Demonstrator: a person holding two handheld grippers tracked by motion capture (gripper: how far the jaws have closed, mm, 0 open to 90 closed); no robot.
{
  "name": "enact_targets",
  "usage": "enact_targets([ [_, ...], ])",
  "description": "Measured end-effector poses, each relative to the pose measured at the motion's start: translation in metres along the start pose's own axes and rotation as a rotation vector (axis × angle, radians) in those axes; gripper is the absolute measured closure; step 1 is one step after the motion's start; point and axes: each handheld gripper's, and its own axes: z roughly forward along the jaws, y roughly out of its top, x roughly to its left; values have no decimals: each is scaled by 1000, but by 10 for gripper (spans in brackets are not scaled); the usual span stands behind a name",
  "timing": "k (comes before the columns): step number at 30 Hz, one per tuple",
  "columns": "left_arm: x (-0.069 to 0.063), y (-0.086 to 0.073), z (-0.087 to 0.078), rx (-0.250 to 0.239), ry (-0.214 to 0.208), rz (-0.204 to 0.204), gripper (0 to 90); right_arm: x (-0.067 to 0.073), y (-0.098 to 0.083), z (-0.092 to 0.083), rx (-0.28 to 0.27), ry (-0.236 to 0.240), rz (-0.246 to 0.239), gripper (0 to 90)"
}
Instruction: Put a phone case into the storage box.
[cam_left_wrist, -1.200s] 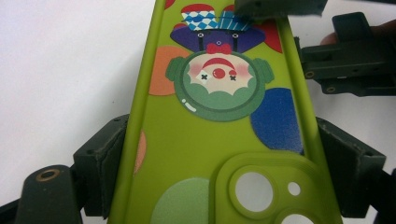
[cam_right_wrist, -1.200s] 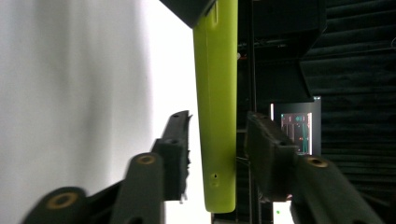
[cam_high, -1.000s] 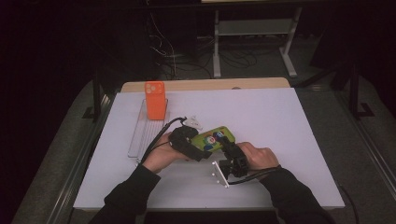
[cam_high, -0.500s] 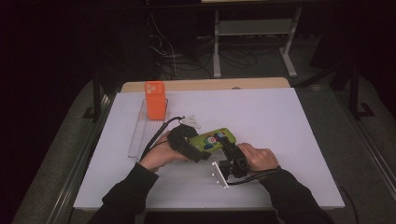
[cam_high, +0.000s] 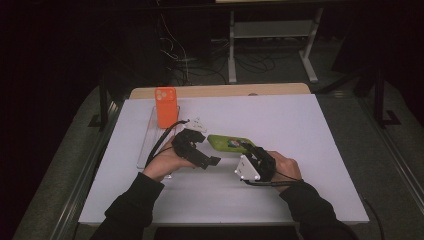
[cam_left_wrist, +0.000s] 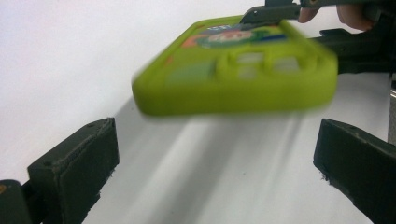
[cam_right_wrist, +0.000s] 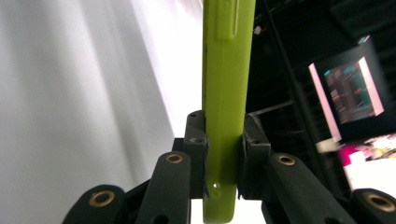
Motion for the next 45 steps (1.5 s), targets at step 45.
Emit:
enact_targets([
  [45,2,31,4,-168,48,-99,0,-30,-17,12,-67,495,1049,758],
])
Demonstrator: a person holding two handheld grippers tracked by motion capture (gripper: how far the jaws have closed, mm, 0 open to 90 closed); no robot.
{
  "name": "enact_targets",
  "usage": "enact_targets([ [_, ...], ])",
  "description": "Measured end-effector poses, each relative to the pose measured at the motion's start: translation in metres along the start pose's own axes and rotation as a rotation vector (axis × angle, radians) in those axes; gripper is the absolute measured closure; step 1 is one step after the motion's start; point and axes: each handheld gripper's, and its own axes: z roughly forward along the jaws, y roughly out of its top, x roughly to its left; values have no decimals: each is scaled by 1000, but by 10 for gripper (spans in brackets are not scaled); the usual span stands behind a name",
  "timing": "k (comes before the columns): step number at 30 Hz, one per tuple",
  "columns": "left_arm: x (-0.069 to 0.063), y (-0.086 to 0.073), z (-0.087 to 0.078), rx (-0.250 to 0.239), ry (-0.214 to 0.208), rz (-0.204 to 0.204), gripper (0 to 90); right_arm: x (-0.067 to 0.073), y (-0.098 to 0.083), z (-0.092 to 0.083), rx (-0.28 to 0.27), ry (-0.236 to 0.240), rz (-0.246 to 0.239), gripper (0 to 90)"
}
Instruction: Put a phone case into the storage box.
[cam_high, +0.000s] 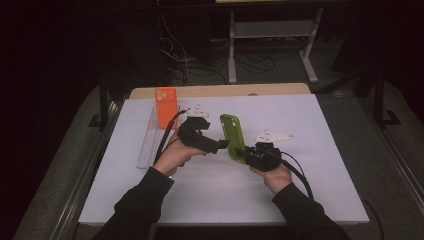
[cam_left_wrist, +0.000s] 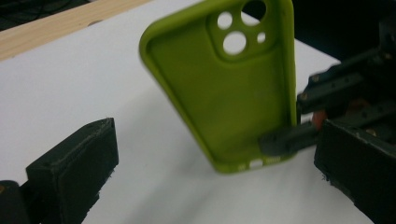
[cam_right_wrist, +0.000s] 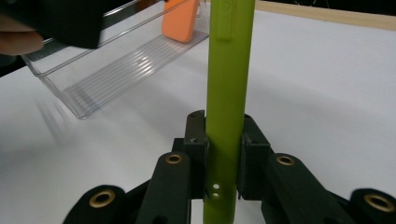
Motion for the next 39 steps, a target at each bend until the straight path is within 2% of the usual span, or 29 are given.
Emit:
enact_targets([
  [1,-1,1,3,-10,-2,-11,0,2,0,0,1,3,-2,758],
  [9,-2,9,14,-33,-11,-24,0,9,1,1,-7,26,-12,758],
  [16,-2,10,20,-31,-23,-28,0,12,2,2,-9,37,-34,758],
  [22,-4,10,23,-57,-29,-51,0,13,2,3,-8,35,-50,758],
  [29,-3,9,25,-56,-36,-71,0,14,0,5,1,26,-69,757],
  [32,-4,8,24,-75,-13,-68,43,15,-1,5,10,23,-67,757],
  [36,-3,7,25,-84,-18,-77,74,15,-2,6,18,19,-62,757],
  [39,-4,7,24,-86,-14,-66,85,15,-2,6,21,16,-68,757],
])
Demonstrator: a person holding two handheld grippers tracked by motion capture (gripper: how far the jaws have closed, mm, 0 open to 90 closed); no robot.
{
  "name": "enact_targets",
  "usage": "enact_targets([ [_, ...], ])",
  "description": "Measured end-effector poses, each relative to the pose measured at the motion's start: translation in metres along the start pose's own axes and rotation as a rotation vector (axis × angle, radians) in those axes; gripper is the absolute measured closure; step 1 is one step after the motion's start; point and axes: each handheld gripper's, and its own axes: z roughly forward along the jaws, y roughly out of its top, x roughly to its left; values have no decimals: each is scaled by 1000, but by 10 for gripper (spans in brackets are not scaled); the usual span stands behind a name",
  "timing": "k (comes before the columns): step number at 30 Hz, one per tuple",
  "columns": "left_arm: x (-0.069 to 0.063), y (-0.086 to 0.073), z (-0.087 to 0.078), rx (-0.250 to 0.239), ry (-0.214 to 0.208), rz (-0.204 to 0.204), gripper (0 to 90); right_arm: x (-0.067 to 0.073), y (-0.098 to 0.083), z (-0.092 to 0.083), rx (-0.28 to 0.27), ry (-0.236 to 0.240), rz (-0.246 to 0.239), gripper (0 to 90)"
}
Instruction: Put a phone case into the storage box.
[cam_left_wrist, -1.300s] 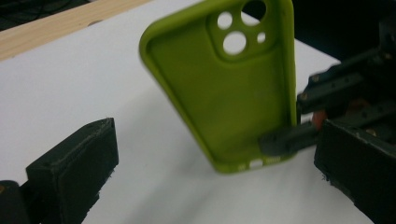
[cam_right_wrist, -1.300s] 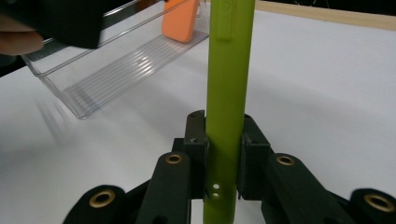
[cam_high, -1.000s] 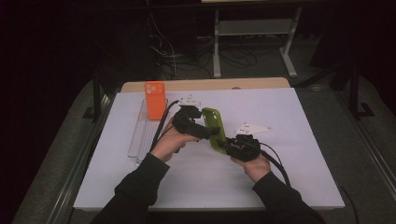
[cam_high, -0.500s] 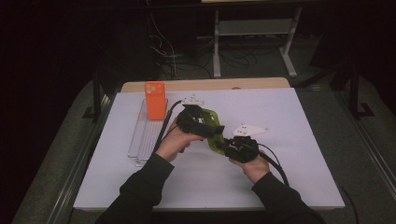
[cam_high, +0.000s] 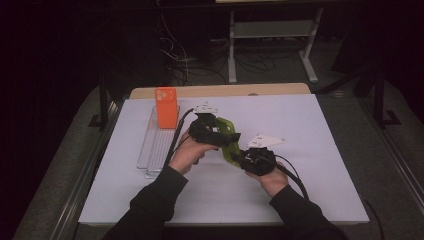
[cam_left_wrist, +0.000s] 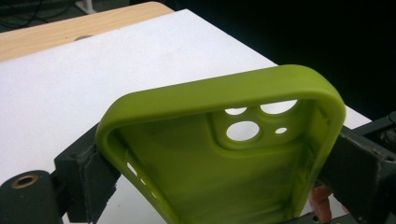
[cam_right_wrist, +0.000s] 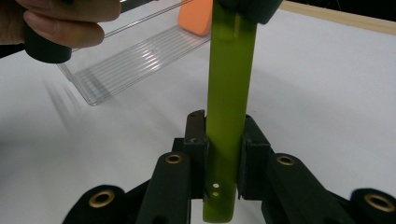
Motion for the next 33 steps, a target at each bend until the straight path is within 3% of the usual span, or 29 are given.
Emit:
enact_targets([
  [10,-5,3,-2,-12,-7,31,120,0,0,1,6,1,-10,722],
  [14,-7,5,-3,-12,-3,47,145,-2,0,1,24,0,0,539],
  [21,0,11,-9,-8,14,56,146,-10,-2,-9,65,11,25,353],
  [27,3,20,-19,-1,35,63,146,-19,-12,-20,111,-47,15,177],
  [33,11,32,-32,-2,73,75,146,-25,-25,-32,137,-50,9,54],
])
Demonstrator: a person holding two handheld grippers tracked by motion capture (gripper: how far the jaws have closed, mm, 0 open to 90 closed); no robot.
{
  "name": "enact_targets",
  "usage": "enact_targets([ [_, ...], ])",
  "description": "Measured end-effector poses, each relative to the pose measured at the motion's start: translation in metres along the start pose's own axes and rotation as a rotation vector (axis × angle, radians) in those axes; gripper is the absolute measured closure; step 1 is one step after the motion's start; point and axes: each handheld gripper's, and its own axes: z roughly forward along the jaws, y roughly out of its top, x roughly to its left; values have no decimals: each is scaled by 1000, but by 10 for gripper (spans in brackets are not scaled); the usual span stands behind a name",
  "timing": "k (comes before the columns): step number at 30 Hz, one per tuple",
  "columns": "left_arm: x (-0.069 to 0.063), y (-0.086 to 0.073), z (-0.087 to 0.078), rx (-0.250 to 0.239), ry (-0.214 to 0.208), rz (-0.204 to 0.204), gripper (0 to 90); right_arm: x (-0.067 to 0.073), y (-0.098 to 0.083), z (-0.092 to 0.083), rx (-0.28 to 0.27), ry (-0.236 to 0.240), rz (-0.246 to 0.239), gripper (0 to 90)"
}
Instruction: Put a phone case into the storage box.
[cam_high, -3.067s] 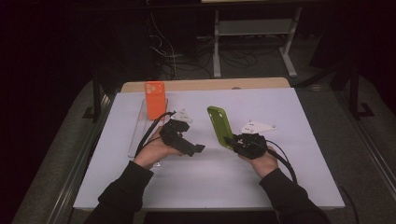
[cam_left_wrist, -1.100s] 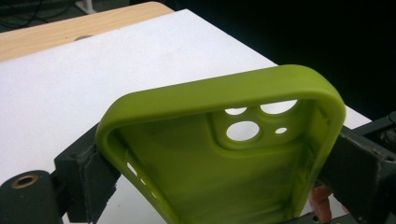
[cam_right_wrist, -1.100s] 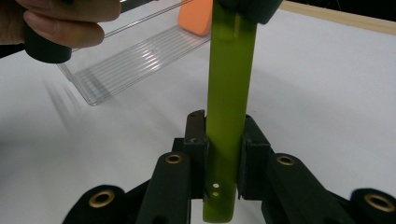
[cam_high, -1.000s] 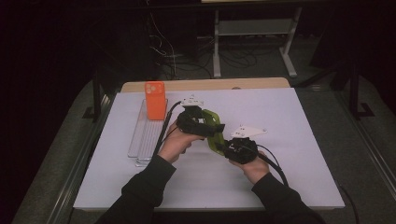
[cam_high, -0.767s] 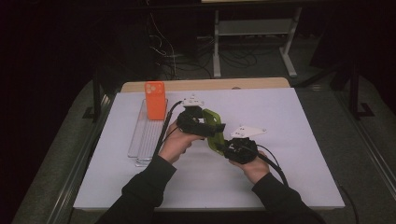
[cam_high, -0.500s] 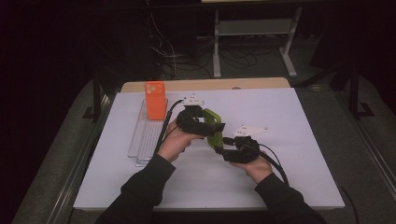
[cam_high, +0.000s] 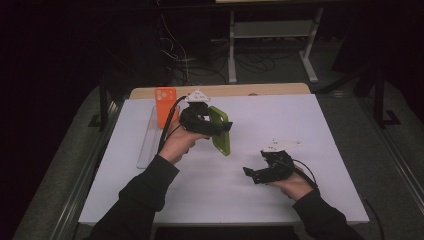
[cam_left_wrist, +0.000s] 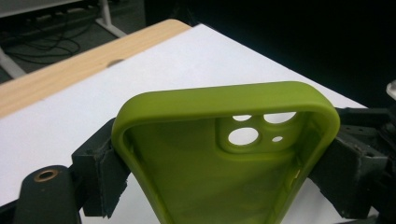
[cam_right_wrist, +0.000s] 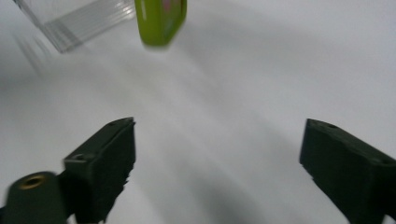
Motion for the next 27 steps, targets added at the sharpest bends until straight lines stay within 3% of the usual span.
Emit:
enact_targets([
  [2,4,5,-5,2,17,8,147,-2,-4,-1,20,1,-16,13],
  [12,35,30,-44,24,162,9,147,-9,-22,-17,43,-48,-16,8],
  [19,57,39,-66,20,251,-23,148,-15,-34,-29,32,-62,-3,7],
  [27,83,39,-81,35,332,-64,147,-21,-44,-34,47,-70,5,7],
])
